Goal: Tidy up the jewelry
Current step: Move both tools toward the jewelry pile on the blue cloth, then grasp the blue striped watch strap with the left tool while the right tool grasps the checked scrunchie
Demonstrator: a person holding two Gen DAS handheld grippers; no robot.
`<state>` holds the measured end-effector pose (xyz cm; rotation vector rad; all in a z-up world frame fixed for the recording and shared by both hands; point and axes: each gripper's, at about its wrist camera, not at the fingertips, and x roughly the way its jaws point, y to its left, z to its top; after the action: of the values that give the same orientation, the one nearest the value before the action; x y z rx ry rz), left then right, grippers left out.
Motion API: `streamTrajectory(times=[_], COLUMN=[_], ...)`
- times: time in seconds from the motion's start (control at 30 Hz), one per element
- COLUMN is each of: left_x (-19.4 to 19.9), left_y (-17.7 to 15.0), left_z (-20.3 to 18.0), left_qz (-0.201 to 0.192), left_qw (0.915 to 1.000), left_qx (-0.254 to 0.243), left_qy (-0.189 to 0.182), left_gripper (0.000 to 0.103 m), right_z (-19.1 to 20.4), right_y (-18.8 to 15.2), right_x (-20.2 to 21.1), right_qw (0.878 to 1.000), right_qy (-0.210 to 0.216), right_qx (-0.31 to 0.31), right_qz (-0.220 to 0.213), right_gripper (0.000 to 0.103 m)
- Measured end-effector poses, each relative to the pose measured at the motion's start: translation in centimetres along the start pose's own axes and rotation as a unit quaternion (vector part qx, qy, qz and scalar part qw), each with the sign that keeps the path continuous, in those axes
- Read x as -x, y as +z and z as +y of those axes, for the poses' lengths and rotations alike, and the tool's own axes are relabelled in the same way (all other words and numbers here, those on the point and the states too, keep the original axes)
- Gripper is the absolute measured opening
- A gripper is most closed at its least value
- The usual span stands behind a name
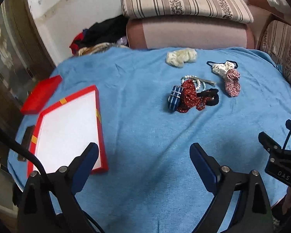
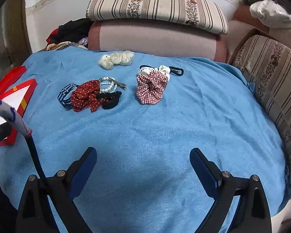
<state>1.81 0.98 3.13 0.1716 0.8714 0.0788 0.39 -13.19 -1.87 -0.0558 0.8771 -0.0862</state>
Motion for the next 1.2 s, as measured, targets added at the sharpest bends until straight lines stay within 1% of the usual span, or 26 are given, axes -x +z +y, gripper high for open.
streamTrajectory(times=[0.13, 0.33, 0.67, 0.83, 0.9, 0.97, 1.1, 1.2], left_x=[0.5, -0.1, -1.4, -2.6, -3.2, -4.2, -6.7, -8.4], left_y=[-0.3, -0.9, -1.1, -1.0, -1.0, -0.8, -0.1, 0.7], left_z=[-0.1, -0.6, -0.6, -0.2, 0.0, 0.5, 1.6, 2.2], left_qz=[-0.002, 0.013, 0.033, 0.047, 0.053, 0.061, 0.078, 0.085], left_qw=[0.9997, 0.9994, 0.9984, 0.9974, 0.9968, 0.995, 0.9902, 0.9868], left_qx=[0.011, 0.009, 0.015, 0.021, 0.024, 0.034, 0.059, 0.072], left_qy=[-0.021, -0.029, -0.042, -0.049, -0.055, -0.071, -0.099, -0.118], left_gripper=[0.094, 0.094, 0.093, 0.087, 0.083, 0.081, 0.07, 0.07], right_z=[-0.4, -1.1, -0.9, -0.8, -0.8, -0.7, -0.3, 0.0], right_y=[-0.5, -0.5, -0.4, 0.0, 0.2, 0.4, 1.8, 3.0], right_x=[-0.2, -0.3, -0.9, -1.7, -2.0, -2.4, -3.2, -3.9], right_qw=[1.0, 1.0, 1.0, 1.0, 1.0, 1.0, 1.0, 0.999], right_qy=[-0.004, -0.008, -0.007, -0.007, -0.006, -0.002, 0.023, 0.05], right_qx=[-0.008, -0.022, -0.013, -0.01, -0.009, -0.007, 0.001, 0.003], right_qz=[0.004, 0.008, 0.013, 0.018, 0.019, 0.02, 0.017, 0.012], right_gripper=[0.098, 0.098, 0.098, 0.098, 0.098, 0.098, 0.098, 0.096])
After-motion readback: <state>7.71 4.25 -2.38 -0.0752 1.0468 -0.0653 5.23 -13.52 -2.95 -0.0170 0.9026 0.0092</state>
